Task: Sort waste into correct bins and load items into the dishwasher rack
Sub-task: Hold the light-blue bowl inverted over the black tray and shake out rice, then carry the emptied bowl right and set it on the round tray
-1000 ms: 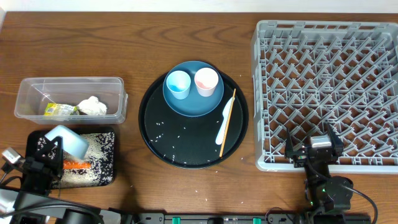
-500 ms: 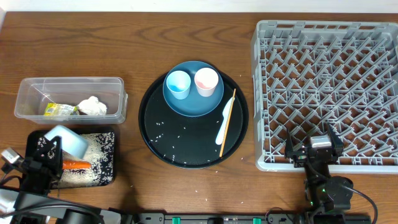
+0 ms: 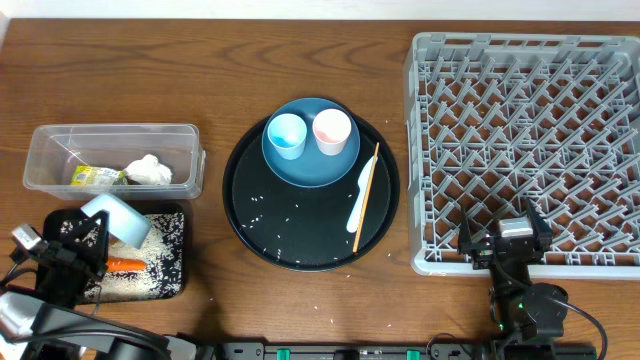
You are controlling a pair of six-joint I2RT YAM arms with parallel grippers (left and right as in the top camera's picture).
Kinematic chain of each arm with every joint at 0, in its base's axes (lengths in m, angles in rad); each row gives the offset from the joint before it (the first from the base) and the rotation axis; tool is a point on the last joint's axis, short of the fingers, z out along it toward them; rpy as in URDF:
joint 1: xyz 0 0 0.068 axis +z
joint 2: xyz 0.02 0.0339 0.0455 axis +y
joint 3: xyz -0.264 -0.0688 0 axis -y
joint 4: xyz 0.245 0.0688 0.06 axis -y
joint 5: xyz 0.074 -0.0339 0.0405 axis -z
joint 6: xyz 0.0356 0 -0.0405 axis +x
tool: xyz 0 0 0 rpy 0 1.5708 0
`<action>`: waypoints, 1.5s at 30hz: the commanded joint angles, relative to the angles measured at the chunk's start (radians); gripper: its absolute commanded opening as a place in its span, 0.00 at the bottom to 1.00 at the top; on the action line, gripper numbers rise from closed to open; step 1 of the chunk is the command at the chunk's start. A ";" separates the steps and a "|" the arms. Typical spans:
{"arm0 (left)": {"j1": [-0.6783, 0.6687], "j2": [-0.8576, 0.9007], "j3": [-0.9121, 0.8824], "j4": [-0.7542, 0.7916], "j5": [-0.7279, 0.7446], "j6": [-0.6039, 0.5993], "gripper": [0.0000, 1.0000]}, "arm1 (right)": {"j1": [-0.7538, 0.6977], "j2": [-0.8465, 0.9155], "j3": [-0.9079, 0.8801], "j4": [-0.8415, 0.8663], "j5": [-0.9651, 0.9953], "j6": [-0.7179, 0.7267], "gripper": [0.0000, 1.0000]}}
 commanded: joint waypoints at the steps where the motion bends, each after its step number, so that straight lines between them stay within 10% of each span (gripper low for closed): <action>1: -0.019 -0.021 0.004 -0.001 0.026 -0.012 0.06 | -0.005 0.000 -0.002 -0.003 0.002 -0.005 0.99; 11: -0.206 -0.164 0.073 0.000 -0.081 -0.077 0.06 | -0.005 0.000 -0.002 -0.003 0.002 -0.005 0.99; 25: -0.912 -0.448 0.164 0.001 -0.753 -0.262 0.06 | -0.005 0.000 -0.002 -0.003 0.002 -0.005 0.99; 32: -1.277 -0.419 0.164 0.011 -1.065 -0.331 0.06 | -0.005 0.000 -0.002 -0.003 0.002 -0.005 0.99; 45: -1.654 -0.177 0.164 0.105 -1.223 -0.357 0.06 | -0.005 0.000 -0.002 -0.003 0.002 -0.005 0.99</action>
